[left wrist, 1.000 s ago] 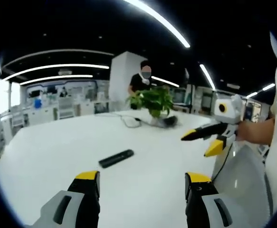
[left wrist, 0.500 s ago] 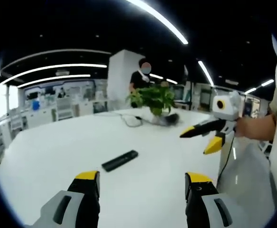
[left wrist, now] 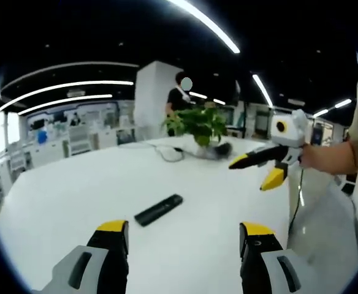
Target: Press the specified remote control buttons in sequence, fully releasing each button before pressing the next.
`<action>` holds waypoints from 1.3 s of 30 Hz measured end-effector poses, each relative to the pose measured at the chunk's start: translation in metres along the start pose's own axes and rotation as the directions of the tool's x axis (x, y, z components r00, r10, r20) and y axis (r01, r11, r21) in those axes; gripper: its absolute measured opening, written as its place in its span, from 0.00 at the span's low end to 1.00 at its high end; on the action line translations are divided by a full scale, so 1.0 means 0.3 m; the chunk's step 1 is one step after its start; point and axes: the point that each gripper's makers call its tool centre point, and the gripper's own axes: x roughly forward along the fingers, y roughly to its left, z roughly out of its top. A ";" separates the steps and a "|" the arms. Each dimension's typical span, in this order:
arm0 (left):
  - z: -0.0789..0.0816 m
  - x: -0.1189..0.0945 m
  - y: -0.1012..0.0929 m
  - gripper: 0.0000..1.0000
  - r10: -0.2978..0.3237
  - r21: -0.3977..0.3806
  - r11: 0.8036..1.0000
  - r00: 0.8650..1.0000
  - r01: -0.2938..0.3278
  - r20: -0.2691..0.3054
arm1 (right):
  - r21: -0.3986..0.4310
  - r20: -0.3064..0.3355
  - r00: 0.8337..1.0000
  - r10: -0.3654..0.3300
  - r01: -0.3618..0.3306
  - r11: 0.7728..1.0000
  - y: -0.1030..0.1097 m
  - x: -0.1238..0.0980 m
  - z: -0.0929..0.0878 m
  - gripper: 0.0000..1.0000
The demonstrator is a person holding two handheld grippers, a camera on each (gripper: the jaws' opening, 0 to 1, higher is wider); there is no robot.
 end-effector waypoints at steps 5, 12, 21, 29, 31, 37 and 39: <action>0.007 0.025 0.036 0.77 -0.004 0.016 1.000 1.000 0.004 -0.013 | -0.032 -0.008 1.000 0.003 -0.003 0.999 -0.030 0.020 0.026 0.60; 0.016 0.062 0.078 0.77 -0.013 0.034 0.999 1.000 0.014 -0.025 | -0.070 -0.026 1.000 0.003 -0.005 0.998 -0.082 0.053 0.049 0.60; 0.018 0.103 0.111 0.77 -0.029 0.052 0.998 0.999 0.031 -0.042 | -0.102 -0.047 0.999 0.016 -0.021 0.995 -0.124 0.091 0.064 0.61; 0.019 0.134 0.142 0.77 -0.043 0.080 0.996 0.997 0.048 -0.065 | -0.117 -0.055 0.998 0.019 -0.025 0.993 -0.178 0.119 0.081 0.61; 0.018 0.140 0.148 0.77 -0.043 0.085 0.995 0.997 0.049 -0.069 | -0.123 -0.061 0.998 0.021 -0.029 0.992 -0.187 0.124 0.078 0.61; 0.007 0.169 0.161 0.77 -0.055 0.086 0.994 0.995 0.062 -0.083 | -0.129 -0.082 0.996 0.032 -0.042 0.991 -0.213 0.137 0.061 0.61; 0.003 0.177 0.163 0.77 -0.059 0.089 0.994 0.994 0.067 -0.090 | -0.133 -0.091 0.995 0.036 -0.048 0.990 -0.219 0.144 0.055 0.61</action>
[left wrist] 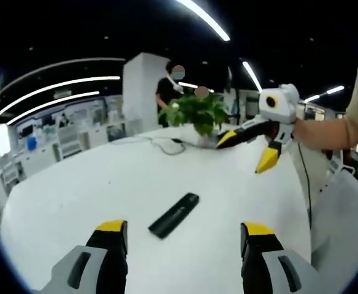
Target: Press the specified remote control buttons in sequence, fully releasing each button before pressing the next.
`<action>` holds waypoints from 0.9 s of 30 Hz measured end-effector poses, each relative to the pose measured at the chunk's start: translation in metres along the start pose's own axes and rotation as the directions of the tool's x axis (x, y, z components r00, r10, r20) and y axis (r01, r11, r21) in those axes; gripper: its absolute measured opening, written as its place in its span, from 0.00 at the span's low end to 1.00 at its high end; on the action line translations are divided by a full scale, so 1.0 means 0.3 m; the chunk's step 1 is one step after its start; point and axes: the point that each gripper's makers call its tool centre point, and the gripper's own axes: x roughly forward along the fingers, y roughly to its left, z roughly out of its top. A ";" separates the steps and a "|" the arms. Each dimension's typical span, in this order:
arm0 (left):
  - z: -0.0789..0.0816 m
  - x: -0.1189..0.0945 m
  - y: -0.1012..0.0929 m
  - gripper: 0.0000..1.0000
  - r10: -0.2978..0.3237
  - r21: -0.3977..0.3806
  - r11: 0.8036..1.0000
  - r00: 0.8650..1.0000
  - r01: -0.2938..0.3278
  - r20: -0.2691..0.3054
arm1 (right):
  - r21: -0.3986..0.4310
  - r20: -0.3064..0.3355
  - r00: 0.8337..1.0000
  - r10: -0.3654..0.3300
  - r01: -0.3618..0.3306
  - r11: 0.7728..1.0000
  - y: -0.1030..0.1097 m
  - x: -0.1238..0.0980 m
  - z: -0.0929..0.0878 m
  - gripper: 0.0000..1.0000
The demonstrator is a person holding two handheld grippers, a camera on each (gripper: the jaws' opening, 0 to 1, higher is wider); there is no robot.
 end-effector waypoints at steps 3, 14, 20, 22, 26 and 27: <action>-0.004 0.015 0.006 0.77 -0.008 0.006 1.000 1.000 0.008 -0.009 | -0.002 -0.008 1.000 0.004 -0.004 1.000 -0.020 0.009 -0.009 0.61; -0.008 0.051 0.023 0.77 -0.026 0.021 0.999 0.999 0.026 -0.029 | -0.004 -0.035 0.999 0.017 -0.017 1.000 -0.065 0.034 -0.036 0.61; -0.017 0.066 0.035 0.76 -0.031 0.030 0.999 0.999 0.033 -0.044 | -0.009 -0.044 0.999 0.026 -0.027 1.000 -0.080 0.048 -0.042 0.61; -0.015 0.071 0.039 0.76 -0.035 0.031 0.999 0.998 0.037 -0.046 | -0.013 -0.049 0.998 0.030 -0.031 0.999 -0.089 0.055 -0.045 0.61; -0.011 0.086 0.046 0.76 -0.045 0.038 0.998 0.998 0.047 -0.051 | -0.023 -0.065 0.997 0.038 -0.039 0.999 -0.105 0.065 -0.054 0.61; -0.010 0.091 0.049 0.76 -0.047 0.040 0.998 0.998 0.049 -0.052 | -0.025 -0.070 0.997 0.038 -0.040 0.999 -0.108 0.067 -0.056 0.61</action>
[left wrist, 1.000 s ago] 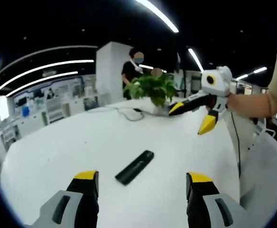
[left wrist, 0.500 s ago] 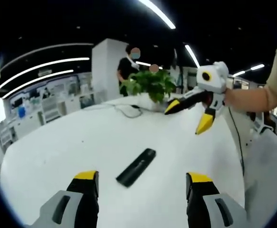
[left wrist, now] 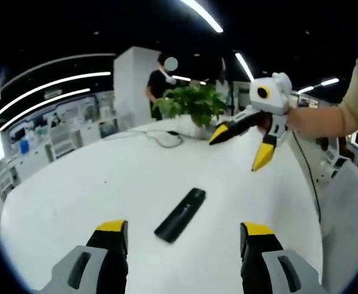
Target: Press the specified remote control buttons in sequence, fully releasing each button before pressing the next.
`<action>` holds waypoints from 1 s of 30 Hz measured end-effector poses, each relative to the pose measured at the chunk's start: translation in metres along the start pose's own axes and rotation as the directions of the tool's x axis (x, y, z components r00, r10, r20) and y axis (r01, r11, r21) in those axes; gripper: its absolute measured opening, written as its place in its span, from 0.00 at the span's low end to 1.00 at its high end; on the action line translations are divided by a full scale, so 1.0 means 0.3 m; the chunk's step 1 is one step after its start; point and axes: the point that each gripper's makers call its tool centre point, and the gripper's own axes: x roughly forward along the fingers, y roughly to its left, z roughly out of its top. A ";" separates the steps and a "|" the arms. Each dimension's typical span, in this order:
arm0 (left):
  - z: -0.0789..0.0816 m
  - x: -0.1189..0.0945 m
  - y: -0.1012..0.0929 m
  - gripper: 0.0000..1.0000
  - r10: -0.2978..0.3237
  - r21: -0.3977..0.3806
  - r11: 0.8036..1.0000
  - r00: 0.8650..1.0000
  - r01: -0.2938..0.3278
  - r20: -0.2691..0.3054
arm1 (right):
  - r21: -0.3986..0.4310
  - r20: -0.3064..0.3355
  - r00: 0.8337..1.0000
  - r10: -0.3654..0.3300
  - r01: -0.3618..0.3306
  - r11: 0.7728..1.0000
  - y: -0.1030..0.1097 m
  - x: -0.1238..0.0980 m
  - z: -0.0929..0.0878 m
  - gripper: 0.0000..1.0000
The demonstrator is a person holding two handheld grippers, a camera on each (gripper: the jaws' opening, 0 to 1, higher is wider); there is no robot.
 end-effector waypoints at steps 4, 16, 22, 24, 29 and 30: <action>0.001 0.017 0.014 0.76 -0.011 0.007 1.000 1.000 0.011 -0.006 | -0.007 -0.016 1.000 0.010 -0.011 1.000 -0.009 0.011 -0.008 0.61; 0.001 0.073 0.043 0.76 -0.048 0.032 0.998 0.998 0.049 -0.033 | -0.032 -0.059 0.997 0.041 -0.043 0.999 -0.029 0.046 -0.031 0.61; -0.002 0.095 0.047 0.76 -0.063 0.046 0.997 0.997 0.065 -0.049 | -0.038 -0.074 0.996 0.051 -0.054 0.998 -0.044 0.057 -0.040 0.60; -0.002 0.099 0.048 0.76 -0.066 0.047 0.997 0.996 0.068 -0.052 | -0.041 -0.077 0.996 0.053 -0.056 0.998 -0.050 0.060 -0.042 0.60; -0.009 0.112 0.060 0.76 -0.071 0.056 0.996 0.995 0.075 -0.065 | -0.041 -0.091 0.995 0.052 -0.055 0.998 -0.063 0.072 -0.052 0.60; -0.013 0.115 0.064 0.76 -0.072 0.055 0.996 0.995 0.076 -0.069 | -0.042 -0.095 0.994 0.052 -0.056 0.998 -0.063 0.075 -0.055 0.60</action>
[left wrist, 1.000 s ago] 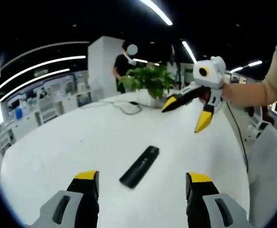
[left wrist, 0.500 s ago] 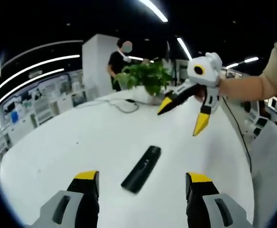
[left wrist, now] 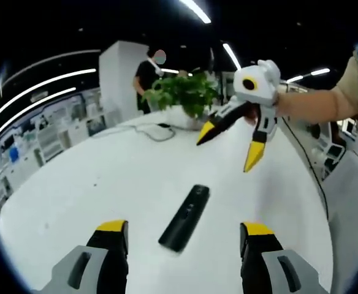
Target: Press the specified remote control buttons in sequence, fully releasing each button before pressing the next.
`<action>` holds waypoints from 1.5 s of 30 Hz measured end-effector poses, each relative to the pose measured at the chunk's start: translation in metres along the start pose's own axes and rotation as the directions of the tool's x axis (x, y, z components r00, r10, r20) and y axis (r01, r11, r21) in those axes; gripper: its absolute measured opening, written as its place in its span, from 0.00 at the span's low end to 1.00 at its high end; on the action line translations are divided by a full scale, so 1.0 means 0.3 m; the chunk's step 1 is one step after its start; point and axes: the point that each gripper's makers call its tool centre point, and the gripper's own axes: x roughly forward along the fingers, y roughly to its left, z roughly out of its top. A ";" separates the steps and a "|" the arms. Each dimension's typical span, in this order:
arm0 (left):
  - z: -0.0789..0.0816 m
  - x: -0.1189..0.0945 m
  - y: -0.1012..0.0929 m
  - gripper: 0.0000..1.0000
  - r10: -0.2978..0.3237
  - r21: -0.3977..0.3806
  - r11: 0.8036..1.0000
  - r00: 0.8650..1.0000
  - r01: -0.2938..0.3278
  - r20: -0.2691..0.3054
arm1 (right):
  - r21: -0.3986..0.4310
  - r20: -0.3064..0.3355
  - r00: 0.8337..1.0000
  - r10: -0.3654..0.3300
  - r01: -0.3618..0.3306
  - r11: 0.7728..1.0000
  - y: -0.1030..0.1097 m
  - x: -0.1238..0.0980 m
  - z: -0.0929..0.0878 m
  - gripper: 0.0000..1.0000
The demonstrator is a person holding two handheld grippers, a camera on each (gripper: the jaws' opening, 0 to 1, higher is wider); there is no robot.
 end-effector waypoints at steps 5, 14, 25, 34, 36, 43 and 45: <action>-0.020 0.016 0.010 0.76 -0.007 0.003 1.000 1.000 0.007 -0.022 | -0.007 -0.021 1.000 0.012 -0.012 1.000 -0.004 0.016 -0.019 0.60; -0.024 0.048 0.017 0.76 -0.027 0.021 0.999 0.999 0.028 -0.040 | -0.030 -0.049 0.998 0.038 -0.039 0.999 -0.015 0.048 -0.032 0.60; -0.049 0.092 0.039 0.76 -0.055 0.041 0.997 0.995 0.059 -0.083 | -0.077 -0.096 0.993 0.069 -0.077 0.994 -0.022 0.092 -0.042 0.58; -0.077 0.129 0.030 0.76 -0.088 0.061 0.993 0.988 0.096 -0.131 | -0.098 -0.154 0.983 0.101 -0.117 0.988 -0.021 0.131 -0.080 0.55; -0.080 0.138 0.029 0.76 -0.093 0.068 0.992 0.986 0.104 -0.140 | -0.107 -0.163 0.980 0.110 -0.128 0.986 -0.019 0.139 -0.082 0.55; -0.085 0.157 0.013 0.75 -0.115 0.084 0.988 0.979 0.131 -0.169 | -0.128 -0.201 0.971 0.132 -0.159 0.979 -0.016 0.166 -0.093 0.52; -0.084 0.163 0.011 0.75 -0.121 0.089 0.986 0.977 0.138 -0.175 | -0.132 -0.211 0.968 0.135 -0.165 0.977 -0.017 0.174 -0.098 0.52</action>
